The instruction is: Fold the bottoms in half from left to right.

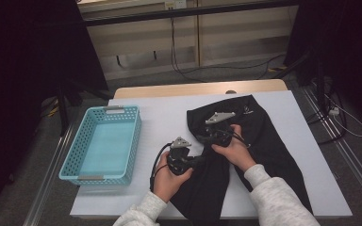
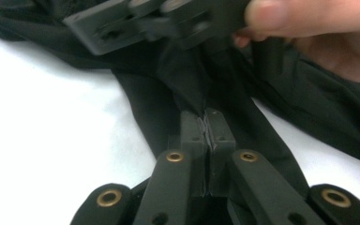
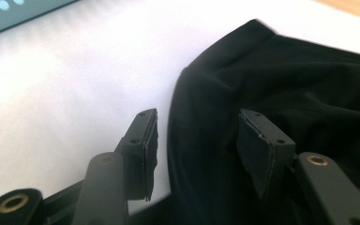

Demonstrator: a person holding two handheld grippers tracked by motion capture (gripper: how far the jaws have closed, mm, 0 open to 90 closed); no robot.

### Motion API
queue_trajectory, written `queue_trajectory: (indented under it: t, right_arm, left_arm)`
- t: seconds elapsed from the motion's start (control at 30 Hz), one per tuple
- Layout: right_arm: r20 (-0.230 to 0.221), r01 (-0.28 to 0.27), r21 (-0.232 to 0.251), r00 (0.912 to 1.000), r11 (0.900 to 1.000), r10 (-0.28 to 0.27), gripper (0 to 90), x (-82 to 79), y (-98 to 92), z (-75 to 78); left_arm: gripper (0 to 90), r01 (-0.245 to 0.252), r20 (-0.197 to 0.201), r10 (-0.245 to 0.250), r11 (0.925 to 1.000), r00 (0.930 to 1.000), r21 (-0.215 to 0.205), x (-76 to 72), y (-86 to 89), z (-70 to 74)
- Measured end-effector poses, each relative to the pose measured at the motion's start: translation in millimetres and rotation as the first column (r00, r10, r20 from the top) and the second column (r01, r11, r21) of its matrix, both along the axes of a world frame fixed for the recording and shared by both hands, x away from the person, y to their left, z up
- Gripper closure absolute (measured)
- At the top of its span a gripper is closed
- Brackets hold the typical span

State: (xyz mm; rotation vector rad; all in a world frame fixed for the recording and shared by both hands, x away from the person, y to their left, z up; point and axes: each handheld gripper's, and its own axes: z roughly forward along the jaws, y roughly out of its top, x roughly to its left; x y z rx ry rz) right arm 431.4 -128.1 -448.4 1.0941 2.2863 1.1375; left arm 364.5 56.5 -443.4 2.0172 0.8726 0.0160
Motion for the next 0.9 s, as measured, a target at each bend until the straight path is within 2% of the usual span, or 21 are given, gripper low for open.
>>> queue_trajectory:
  t: [0.2, 0.3, 0.37, 0.43, 0.5, 0.57, 0.63, 0.83, 0.9]
  right_arm:
    - [-0.027, -0.013, -0.04, 0.9996, 0.999, 0.012, 56.0, 8.1, 14.3, -13.7]
    - [-0.021, -0.013, -0.077, 0.9997, 0.997, 0.012, 64.6, 9.9, 17.6, -16.4]
    - [-0.034, -0.024, -0.068, 0.9992, 0.997, 0.022, 70.9, 12.3, 17.2, -17.5]
    - [-0.034, -0.012, -0.078, 0.9994, 0.997, 0.01, 79.2, 14.4, 16.7, -17.6]
    - [-0.056, -0.007, -0.059, 0.9984, 0.998, 0.004, 88.2, 17.1, 15.2, -16.0]
    - [-0.067, -0.001, -0.028, 0.9977, 1.0, -0.001, 88.8, 18.9, 12.1, -12.6]
    - [-0.073, 0.012, 0.025, 0.9973, 1.0, -0.01, 89.0, 18.7, 7.7, -7.7]
    - [-0.046, 0.031, 0.058, 0.9985, 0.998, -0.028, 89.1, 17.0, -5.6, 8.3]
    - [-0.038, 0.038, 0.071, 0.9986, 0.997, -0.035, 89.1, 16.9, -10.4, 13.5]
  left_arm:
    - [88.9, -0.004, 0.002, 0.005, 1.0, 1.0, -0.007, 0.1, 0.4, 1.4]
    - [88.9, -0.007, 0.001, 0.007, 0.9999, 1.0, -0.015, -0.3, -0.3, 1.6]
    - [88.9, -0.002, 0.003, 0.002, 0.9998, 1.0, -0.019, 0.2, 0.4, 3.0]
    - [88.9, -0.006, 0.003, 0.006, 0.9996, 1.0, -0.029, 0.1, 0.2, 4.2]
    - [88.9, -0.004, 0.006, 0.004, 0.9995, 1.0, -0.031, 0.0, 0.1, 5.4]
    - [88.9, -0.003, 0.006, 0.003, 0.9993, 1.0, -0.036, 0.0, 0.1, 6.4]
    - [88.9, 0.0, 0.006, 0.0, 0.9991, 1.0, -0.043, 0.1, 0.1, 7.5]
    - [88.9, 0.004, 0.014, -0.003, 0.9982, 0.9999, -0.059, 0.4, 2.7, 14.2]
    - [88.9, 0.004, 0.014, -0.003, 0.9971, 0.9999, -0.076, -0.3, 2.4, 17.7]
